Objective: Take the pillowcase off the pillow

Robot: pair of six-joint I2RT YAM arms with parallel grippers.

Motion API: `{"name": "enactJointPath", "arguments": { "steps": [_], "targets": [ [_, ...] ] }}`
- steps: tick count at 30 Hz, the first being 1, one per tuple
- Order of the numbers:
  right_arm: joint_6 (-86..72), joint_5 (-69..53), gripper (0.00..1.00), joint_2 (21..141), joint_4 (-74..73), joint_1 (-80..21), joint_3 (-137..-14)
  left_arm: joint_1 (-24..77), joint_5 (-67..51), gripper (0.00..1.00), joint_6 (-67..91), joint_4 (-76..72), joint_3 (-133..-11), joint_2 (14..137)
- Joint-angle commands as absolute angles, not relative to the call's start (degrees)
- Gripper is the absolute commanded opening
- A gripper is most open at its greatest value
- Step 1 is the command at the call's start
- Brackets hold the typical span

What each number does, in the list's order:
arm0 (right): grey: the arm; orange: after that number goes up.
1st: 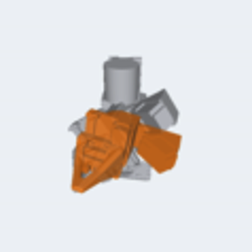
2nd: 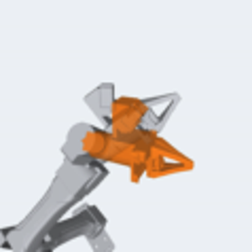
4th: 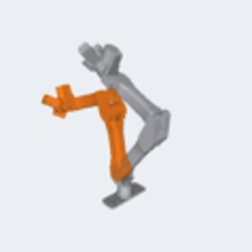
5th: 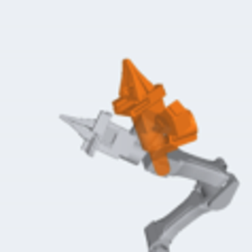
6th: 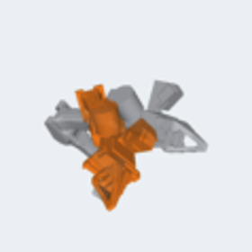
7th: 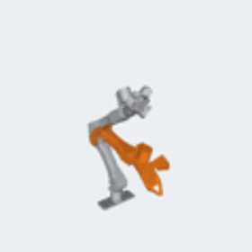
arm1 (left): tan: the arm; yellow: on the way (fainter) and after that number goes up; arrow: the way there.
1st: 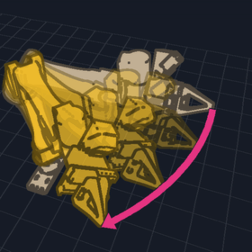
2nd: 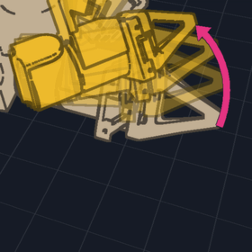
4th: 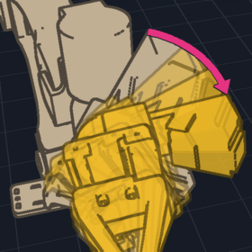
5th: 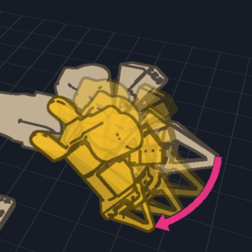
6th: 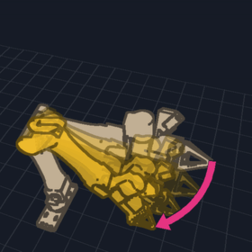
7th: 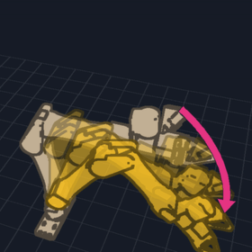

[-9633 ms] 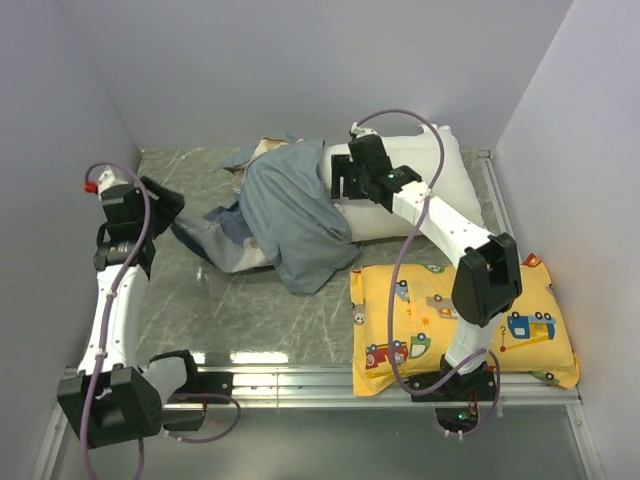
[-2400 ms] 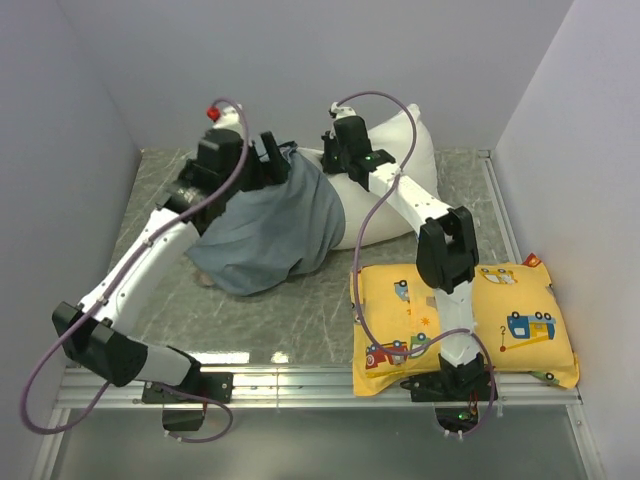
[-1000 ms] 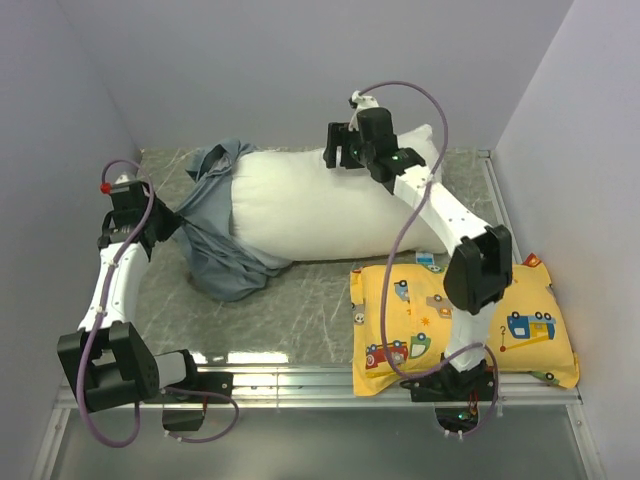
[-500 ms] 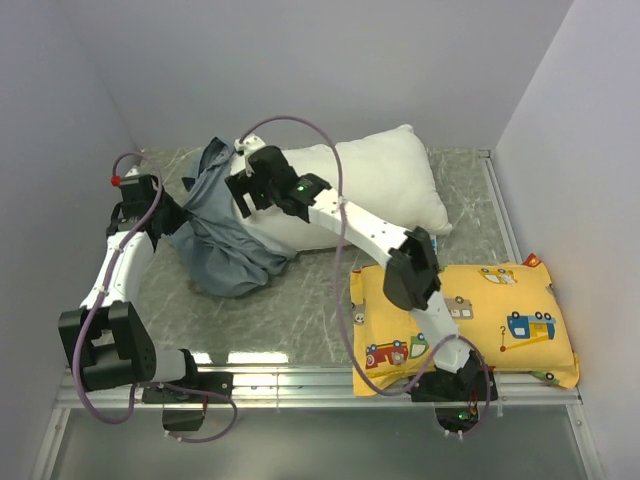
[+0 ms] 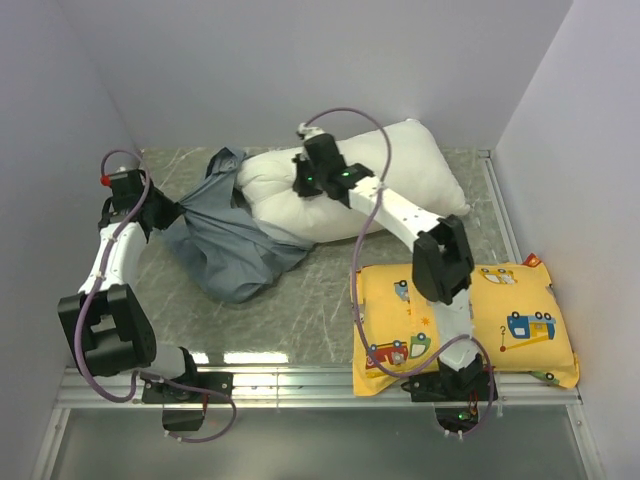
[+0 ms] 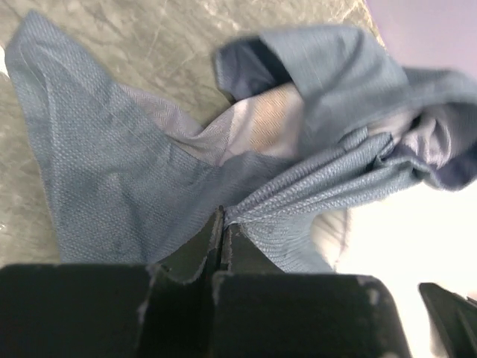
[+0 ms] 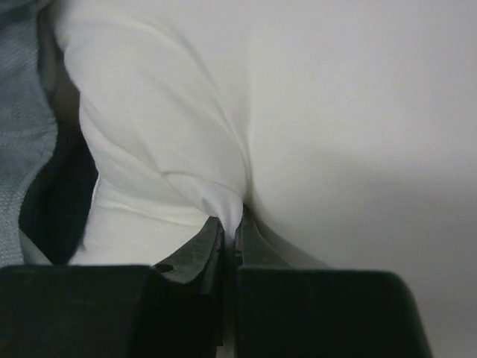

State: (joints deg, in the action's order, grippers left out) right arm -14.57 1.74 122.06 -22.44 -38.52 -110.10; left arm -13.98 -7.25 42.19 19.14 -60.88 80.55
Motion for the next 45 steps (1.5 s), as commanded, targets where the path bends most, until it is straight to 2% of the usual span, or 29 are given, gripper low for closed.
{"name": "enactJointPath", "arguments": {
  "steps": [1, 9, 15, 19, 25, 29, 33, 38, 40, 41, 43, 44, 45],
  "targets": [
    [-17.39, 9.85, 0.00, 115.07, -26.90, -27.17, -101.63, -19.94, -3.95, 0.00, 43.24, 17.23, -63.02, 81.82],
    [-18.63, 5.46, 0.00, 106.97, -22.15, -25.31, -95.80, -21.27, -7.11, 0.00, 42.98, 15.21, -63.11, 83.85],
    [-19.60, -3.24, 0.00, 97.40, -14.78, -25.31, -90.98, -20.48, -6.51, 0.01, 41.92, 16.52, -64.16, 85.08],
    [-19.95, -3.96, 0.00, 86.61, -11.78, -25.31, -85.10, -22.06, -4.48, 0.00, 43.41, 16.35, -65.21, 87.09],
    [-19.95, -2.11, 0.00, 77.62, -10.64, -25.14, -78.32, -23.55, -5.36, 0.01, 44.39, 15.03, -65.57, 90.00],
    [-21.00, -3.33, 0.00, 76.55, -9.05, -24.61, -76.90, -23.47, -7.46, 0.01, 44.03, 13.98, -65.22, 89.65],
    [-21.88, -5.45, 0.00, 79.01, -8.18, -24.61, -80.50, -20.66, -8.27, 0.01, 42.54, 15.29, -66.27, 89.56],
    [-21.71, -7.47, 0.00, 86.12, -10.19, -24.52, -91.74, -15.30, -8.70, 0.01, 40.35, 16.78, -67.76, 89.12],
    [-21.53, -8.17, 0.00, 89.71, -10.72, -24.78, -96.58, -13.81, -8.18, 0.06, 39.73, 17.58, -68.03, 88.69],
    [-21.45, -8.61, 0.00, 90.95, -11.24, -24.79, -98.07, -12.41, -7.91, 0.14, 39.47, 17.67, -67.85, 87.72],
    [-21.71, -9.93, 0.00, 94.21, -11.25, -25.31, -101.77, -11.34, -6.86, 0.20, 38.94, 18.19, -67.76, 86.67],
    [-21.80, -10.45, 0.00, 95.35, -11.51, -25.57, -103.00, -10.55, -6.77, 0.30, 38.67, 18.37, -67.85, 85.53],
    [-21.80, -10.89, 0.00, 97.62, -11.60, -26.53, -105.27, -10.37, -6.68, 0.36, 38.41, 18.72, -67.94, 85.00]
  ]
}}
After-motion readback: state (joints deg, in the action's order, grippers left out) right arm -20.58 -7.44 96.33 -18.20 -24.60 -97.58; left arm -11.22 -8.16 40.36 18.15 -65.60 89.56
